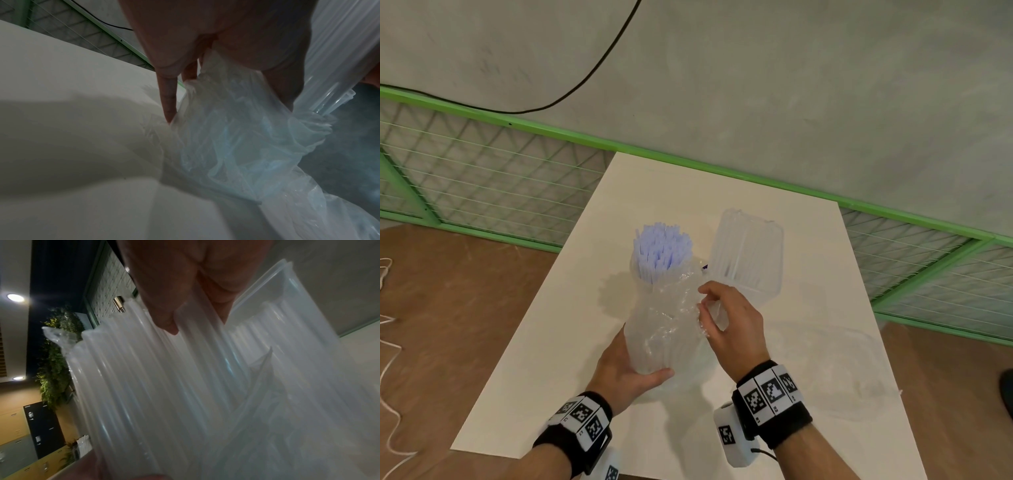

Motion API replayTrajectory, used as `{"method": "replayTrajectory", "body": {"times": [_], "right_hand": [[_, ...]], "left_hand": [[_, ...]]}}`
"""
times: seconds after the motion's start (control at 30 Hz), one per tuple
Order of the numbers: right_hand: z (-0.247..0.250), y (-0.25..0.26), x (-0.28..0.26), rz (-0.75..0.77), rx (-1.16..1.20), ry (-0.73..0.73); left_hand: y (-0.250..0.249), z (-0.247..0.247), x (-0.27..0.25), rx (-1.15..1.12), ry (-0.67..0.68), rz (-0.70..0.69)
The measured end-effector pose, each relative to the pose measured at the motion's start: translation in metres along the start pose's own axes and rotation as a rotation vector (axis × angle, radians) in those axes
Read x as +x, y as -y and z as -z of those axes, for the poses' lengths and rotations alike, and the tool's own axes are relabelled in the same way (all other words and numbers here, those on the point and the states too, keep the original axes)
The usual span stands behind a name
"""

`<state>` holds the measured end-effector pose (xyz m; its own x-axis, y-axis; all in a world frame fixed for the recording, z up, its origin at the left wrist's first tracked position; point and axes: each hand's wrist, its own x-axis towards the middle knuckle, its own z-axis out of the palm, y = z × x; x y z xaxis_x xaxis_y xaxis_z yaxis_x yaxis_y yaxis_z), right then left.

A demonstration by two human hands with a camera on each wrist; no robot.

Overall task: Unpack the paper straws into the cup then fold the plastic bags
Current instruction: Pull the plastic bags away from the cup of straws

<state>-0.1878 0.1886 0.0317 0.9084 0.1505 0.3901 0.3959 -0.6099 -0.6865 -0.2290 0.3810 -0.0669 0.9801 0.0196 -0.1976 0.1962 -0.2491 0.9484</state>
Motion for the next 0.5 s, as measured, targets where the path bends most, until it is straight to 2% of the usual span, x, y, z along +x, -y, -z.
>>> {"method": "replayTrajectory", "body": {"times": [0.1, 0.2, 0.37, 0.5], "right_hand": [[0.005, 0.002, 0.003, 0.058, -0.040, -0.091], [0.015, 0.004, 0.010, 0.051, -0.039, -0.189], [0.022, 0.006, 0.016, 0.023, 0.018, -0.168], [0.037, 0.013, 0.028, -0.009, 0.073, -0.222]], "left_hand": [[0.000, 0.000, -0.001, 0.004, -0.001, -0.004], [-0.001, 0.000, -0.002, 0.010, -0.004, 0.005], [-0.002, 0.000, -0.001, -0.001, -0.018, 0.007], [-0.002, 0.000, -0.002, 0.009, -0.013, 0.006]]}}
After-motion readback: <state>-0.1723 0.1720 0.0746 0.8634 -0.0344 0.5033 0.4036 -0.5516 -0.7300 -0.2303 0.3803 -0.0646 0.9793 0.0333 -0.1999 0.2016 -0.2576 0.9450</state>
